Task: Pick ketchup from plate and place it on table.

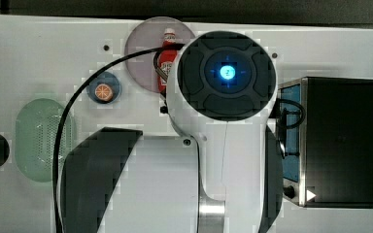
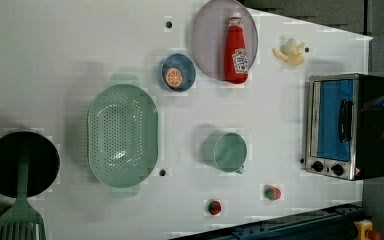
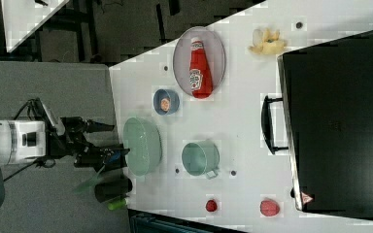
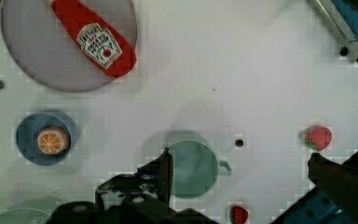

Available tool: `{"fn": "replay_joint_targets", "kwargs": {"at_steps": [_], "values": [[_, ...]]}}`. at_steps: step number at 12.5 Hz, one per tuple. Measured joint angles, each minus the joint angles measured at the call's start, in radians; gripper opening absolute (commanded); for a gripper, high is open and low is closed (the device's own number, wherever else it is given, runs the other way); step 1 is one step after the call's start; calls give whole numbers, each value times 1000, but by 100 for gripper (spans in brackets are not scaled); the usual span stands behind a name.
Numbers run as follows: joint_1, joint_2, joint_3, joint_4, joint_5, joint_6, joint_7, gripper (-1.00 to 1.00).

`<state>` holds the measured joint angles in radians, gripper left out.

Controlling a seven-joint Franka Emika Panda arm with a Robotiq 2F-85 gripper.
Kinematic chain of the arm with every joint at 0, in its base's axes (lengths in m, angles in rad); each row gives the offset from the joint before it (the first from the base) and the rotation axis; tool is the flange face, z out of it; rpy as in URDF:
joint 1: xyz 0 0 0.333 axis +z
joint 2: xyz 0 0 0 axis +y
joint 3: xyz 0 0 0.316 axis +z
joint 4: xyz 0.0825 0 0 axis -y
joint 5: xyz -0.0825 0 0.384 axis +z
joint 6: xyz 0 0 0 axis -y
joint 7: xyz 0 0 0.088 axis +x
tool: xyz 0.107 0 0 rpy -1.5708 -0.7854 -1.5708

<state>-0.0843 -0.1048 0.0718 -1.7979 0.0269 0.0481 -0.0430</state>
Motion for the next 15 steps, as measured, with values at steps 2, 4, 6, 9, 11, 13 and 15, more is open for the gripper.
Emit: {"fn": "replay_joint_targets", "kwargs": {"at_steps": [2, 4, 6, 9, 11, 13, 15], "values": [[-2, 45, 5, 24, 3, 53, -3, 100], [-7, 122, 21, 23, 2, 120, -12, 100], [-8, 233, 41, 27, 0, 180, -41, 100], [-4, 410, 48, 17, 3, 281, -159, 100], [-2, 493, 49, -10, 3, 365, -252, 100], [-4, 570, 61, -6, -20, 454, -366, 100], [9, 635, 62, 23, -74, 521, -475, 100]]}}
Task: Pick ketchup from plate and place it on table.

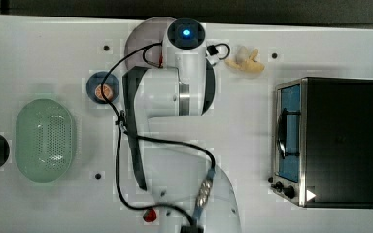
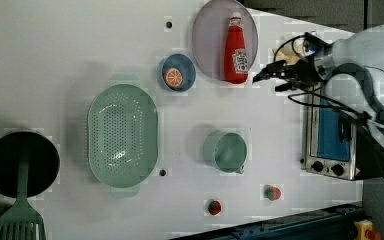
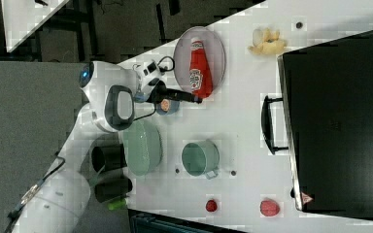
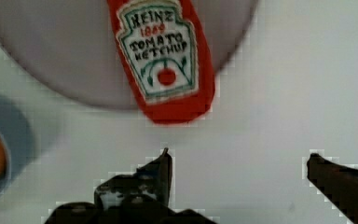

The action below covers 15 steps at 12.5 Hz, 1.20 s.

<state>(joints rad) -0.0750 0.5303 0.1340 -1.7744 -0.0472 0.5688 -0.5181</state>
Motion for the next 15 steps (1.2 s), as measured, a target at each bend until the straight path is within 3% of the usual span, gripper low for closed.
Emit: {"fn": "replay_joint_targets", "kwargs": {"at_steps": [4, 10, 15], "values": [[9, 95, 10, 65, -25, 102, -92, 100], [24, 286, 20, 260, -45, 145, -109, 100], [37, 360, 15, 322, -93, 179, -110, 93]]}}
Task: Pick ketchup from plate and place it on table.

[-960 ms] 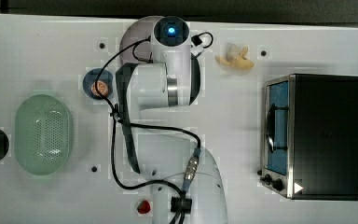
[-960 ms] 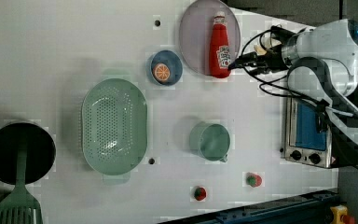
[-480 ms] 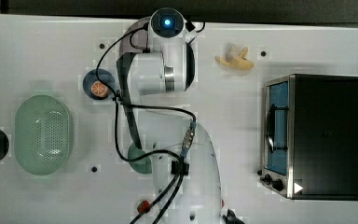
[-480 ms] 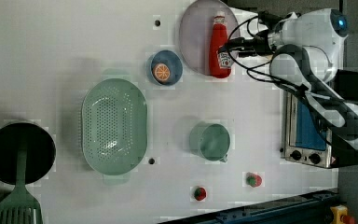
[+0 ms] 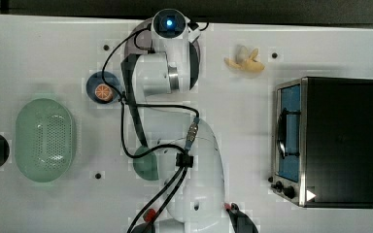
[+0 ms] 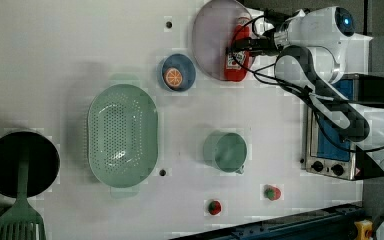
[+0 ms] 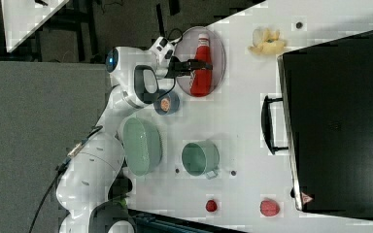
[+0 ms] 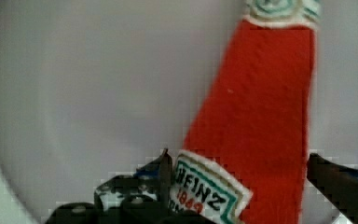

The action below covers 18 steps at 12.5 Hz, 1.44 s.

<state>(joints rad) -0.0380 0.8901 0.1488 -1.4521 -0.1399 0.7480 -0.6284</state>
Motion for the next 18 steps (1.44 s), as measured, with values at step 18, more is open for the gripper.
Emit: {"fn": "replay_joint_targets", "kwargs": {"at_steps": [18], "values": [[-29, -289, 1, -34, 75, -293, -1, 15]]}}
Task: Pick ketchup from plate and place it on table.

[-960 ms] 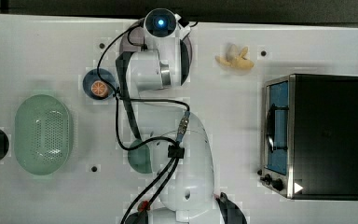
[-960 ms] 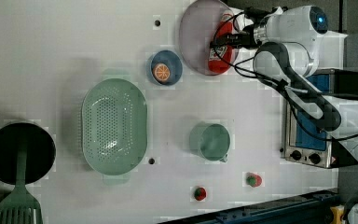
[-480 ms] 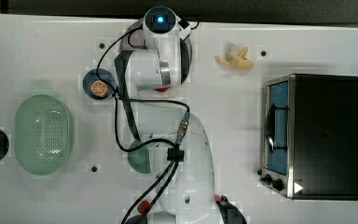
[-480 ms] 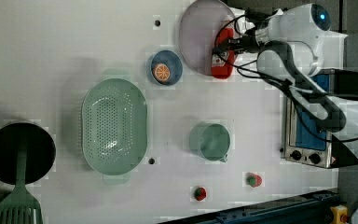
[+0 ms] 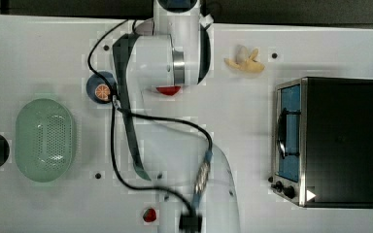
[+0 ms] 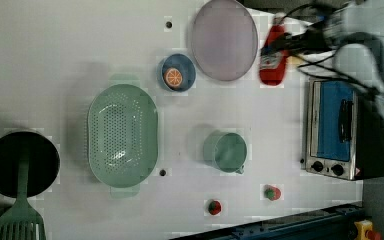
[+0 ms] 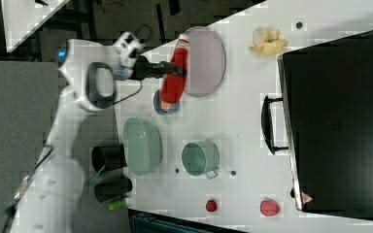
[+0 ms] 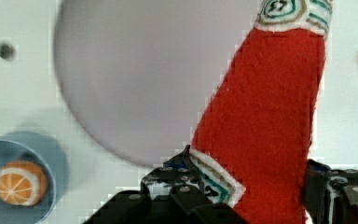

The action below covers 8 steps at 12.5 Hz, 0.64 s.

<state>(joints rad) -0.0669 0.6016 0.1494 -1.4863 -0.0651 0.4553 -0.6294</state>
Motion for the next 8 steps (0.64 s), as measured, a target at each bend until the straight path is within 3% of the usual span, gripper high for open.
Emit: {"fn": "replay_joint_targets", "kwargs": {"at_steps": [3, 8], "values": [[-33, -191, -1, -63, -3, -8, 0, 15], [-100, -443, -12, -323, -1, -14, 0, 15]]}}
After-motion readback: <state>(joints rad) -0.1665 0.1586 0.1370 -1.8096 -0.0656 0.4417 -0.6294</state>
